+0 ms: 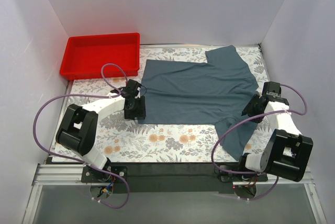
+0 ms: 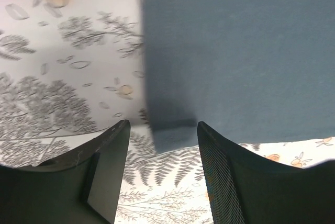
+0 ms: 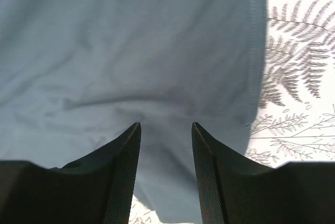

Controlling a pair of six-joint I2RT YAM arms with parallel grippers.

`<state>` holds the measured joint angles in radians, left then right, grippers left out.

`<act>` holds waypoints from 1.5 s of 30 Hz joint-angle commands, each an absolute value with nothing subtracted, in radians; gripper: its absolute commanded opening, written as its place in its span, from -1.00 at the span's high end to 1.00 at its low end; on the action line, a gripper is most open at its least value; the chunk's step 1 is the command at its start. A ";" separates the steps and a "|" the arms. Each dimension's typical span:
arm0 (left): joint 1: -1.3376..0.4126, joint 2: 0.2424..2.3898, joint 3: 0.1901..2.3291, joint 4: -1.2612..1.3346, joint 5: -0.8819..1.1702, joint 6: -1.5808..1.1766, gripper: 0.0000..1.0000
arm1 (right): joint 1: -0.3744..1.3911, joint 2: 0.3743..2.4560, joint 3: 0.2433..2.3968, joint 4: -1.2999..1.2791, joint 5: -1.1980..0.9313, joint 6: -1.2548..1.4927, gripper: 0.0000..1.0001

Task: Fold and stack the t-shirts
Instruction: Flatten the tshirt out

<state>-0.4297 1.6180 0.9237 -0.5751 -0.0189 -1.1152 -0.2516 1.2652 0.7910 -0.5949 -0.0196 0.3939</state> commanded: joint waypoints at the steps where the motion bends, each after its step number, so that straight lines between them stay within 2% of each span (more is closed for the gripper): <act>1: -0.373 1.588 0.859 -0.638 -0.063 -1.111 -0.02 | -0.279 1.305 0.772 -0.499 0.032 0.391 0.14; 7: -0.330 1.594 0.911 -0.650 -0.045 -1.098 -0.01 | -0.294 1.380 0.805 -0.474 0.040 0.362 0.14; 14: -0.385 1.479 1.008 -0.578 0.123 -1.177 -0.06 | -0.298 1.407 0.824 -0.468 0.038 0.348 0.14; 22: -0.491 1.667 1.083 -0.554 0.144 -1.174 0.10 | -0.316 1.425 0.839 -0.454 0.029 0.345 0.14; 29: -0.489 1.721 1.051 -0.629 0.095 -1.172 0.12 | -0.336 1.451 0.810 -0.430 0.020 0.345 0.13; 38: -0.411 1.645 0.931 -0.695 0.081 -1.167 0.12 | -0.365 1.456 0.767 -0.428 0.011 0.336 0.13; 45: -0.374 1.649 0.949 -0.689 0.069 -1.120 0.09 | -0.367 1.445 0.762 -0.471 0.025 0.333 0.13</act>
